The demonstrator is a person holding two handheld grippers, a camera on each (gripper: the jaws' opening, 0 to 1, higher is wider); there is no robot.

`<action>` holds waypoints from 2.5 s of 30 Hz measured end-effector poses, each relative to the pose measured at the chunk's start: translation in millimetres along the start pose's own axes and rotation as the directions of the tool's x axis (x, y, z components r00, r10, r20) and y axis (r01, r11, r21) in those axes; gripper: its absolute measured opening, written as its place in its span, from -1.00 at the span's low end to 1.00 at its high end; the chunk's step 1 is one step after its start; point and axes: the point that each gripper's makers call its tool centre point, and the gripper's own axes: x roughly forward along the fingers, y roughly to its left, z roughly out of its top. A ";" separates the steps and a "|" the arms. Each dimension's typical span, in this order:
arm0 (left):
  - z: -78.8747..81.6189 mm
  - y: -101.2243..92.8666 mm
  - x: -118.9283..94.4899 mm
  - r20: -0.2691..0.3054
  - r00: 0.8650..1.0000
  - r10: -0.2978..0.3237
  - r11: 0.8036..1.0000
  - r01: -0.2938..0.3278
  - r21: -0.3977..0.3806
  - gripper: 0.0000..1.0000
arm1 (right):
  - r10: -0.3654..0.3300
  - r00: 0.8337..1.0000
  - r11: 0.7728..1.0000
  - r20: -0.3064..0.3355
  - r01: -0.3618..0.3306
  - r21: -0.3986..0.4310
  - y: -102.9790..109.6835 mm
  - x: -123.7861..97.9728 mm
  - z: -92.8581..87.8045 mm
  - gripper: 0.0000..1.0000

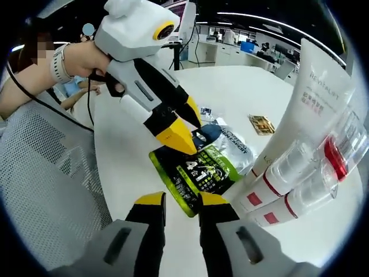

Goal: Arrange the skincare products in the storage area until every visible bottle or jar stands upright without overlapping.

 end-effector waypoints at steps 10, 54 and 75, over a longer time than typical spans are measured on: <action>12.2 -11.3 -28.4 0.056 0.998 0.023 1.000 -0.024 0.013 -0.23 | -0.022 0.996 0.999 0.082 0.020 0.027 4.2 -34.3 13.9 -0.47; 16.4 -38.8 -105.3 0.133 0.984 0.117 0.992 -0.122 0.028 0.90 | -0.278 0.940 0.957 0.197 0.255 0.137 -36.3 -133.5 16.3 0.99; 7.4 -19.3 -95.6 0.063 0.991 0.119 0.991 -0.123 0.061 0.98 | -0.269 0.945 0.960 0.185 0.248 0.131 -40.3 -127.6 15.6 0.99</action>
